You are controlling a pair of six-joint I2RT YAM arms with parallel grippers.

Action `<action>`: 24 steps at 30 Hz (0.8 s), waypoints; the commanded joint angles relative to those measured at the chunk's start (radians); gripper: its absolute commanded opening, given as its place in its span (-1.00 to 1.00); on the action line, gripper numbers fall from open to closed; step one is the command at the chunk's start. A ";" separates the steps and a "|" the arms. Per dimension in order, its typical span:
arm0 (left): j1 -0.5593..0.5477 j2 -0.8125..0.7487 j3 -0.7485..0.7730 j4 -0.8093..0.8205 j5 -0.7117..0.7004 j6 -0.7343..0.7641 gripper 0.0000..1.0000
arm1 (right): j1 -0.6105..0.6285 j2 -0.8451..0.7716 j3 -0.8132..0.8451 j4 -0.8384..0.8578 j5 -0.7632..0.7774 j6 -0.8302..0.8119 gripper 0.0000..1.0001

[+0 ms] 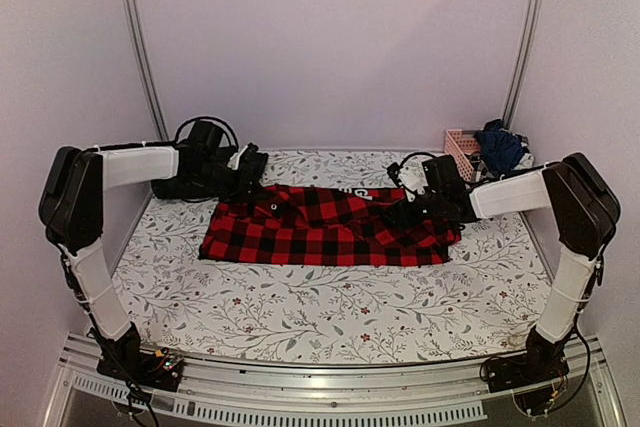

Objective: Fold and stack the mixed laundry pile
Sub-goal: Fold the rectangle-folded T-shirt at the center of the board.

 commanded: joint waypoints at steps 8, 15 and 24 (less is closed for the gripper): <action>0.069 -0.003 0.159 -0.141 0.108 -0.053 -1.00 | -0.016 0.048 0.092 -0.109 0.007 -0.111 0.18; 0.101 -0.016 0.154 -0.143 0.178 -0.062 -1.00 | 0.001 0.036 0.092 -0.179 0.046 -0.126 -0.52; 0.105 0.023 0.222 -0.167 0.226 -0.051 -1.00 | 0.029 -0.026 0.054 -0.182 0.106 -0.140 -1.00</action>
